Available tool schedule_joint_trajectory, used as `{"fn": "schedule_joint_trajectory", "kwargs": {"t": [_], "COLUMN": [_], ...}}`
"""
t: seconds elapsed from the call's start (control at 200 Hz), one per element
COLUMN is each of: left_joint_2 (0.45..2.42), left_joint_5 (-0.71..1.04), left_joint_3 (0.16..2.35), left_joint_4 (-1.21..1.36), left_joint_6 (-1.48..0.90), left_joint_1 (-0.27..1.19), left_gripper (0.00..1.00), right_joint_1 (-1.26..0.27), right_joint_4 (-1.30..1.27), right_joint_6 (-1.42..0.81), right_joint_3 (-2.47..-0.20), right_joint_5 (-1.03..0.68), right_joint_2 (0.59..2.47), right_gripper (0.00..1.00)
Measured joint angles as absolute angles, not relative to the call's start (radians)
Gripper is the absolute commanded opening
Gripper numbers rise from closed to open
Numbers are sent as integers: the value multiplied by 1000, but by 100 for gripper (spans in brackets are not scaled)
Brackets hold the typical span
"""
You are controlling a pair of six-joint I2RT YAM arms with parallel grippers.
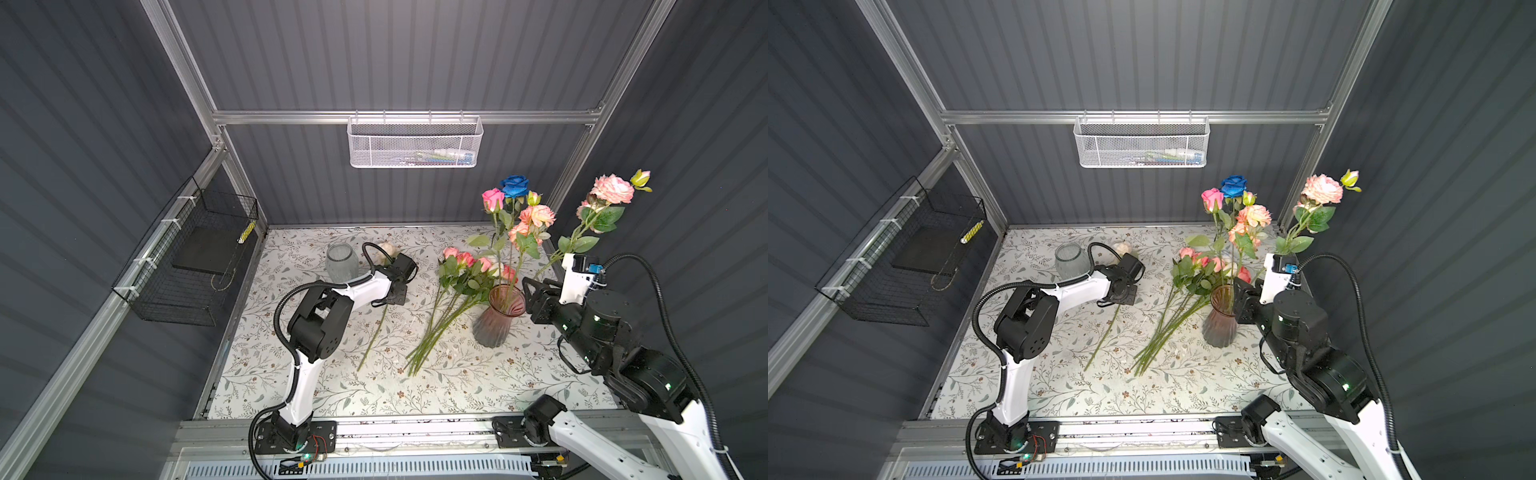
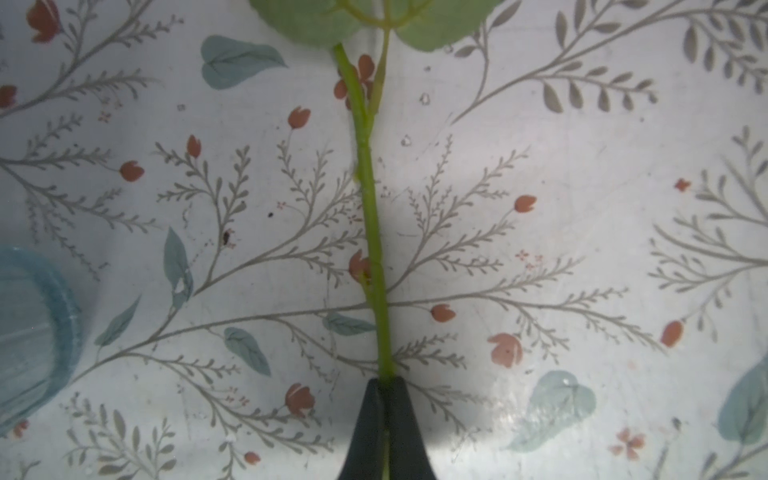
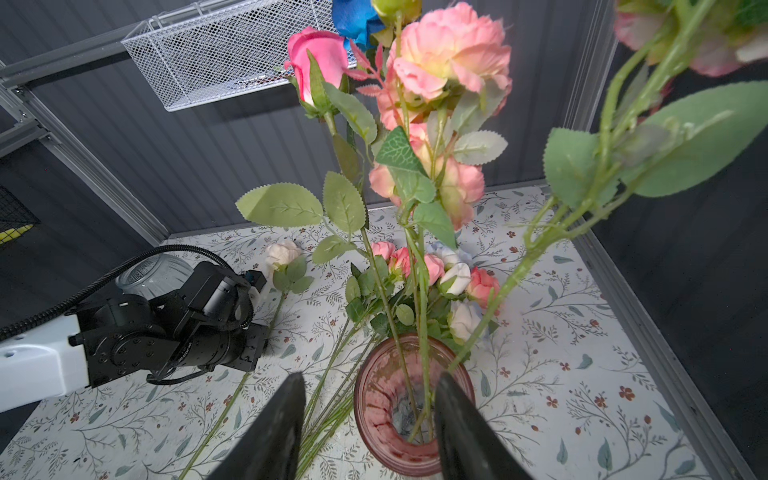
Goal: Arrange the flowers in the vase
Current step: 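Lift the white rose upright with the left gripper, then close the right gripper on the white rose stem beside the left gripper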
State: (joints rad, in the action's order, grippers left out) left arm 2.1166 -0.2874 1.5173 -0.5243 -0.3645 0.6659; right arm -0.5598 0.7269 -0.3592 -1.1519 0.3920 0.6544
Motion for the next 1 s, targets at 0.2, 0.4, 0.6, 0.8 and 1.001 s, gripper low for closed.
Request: {"fn": "schedule_joint_trajectory", "kwargs": {"t": [0.2,0.4,0.6,0.8,1.001], "left_joint_2": [2048,1839,1658,1481,1337], "left_joint_5": [-244,-172,-68,-14,68], "left_joint_3": [1471,1444,1441,1276,1188], "left_joint_4": [-535,-488,-391,-169,37], "left_joint_6": [-372,-379,-372,-268,-215], "left_joint_1": [665,666,669,773,846], "left_gripper": [0,0,0,0,0], "right_joint_1": [-560,-560,-560,-578,-673], "right_joint_4": [727,725,714,701,644], "right_joint_6": [-363,-368,-380,-412,-456], "right_joint_3": [-1152,-1152,-1152,-1187,-1234], "right_joint_5": [387,365,304,180,113], "right_joint_2": [657,665,681,731,786], "right_gripper": [53,53,56,62,65]}}
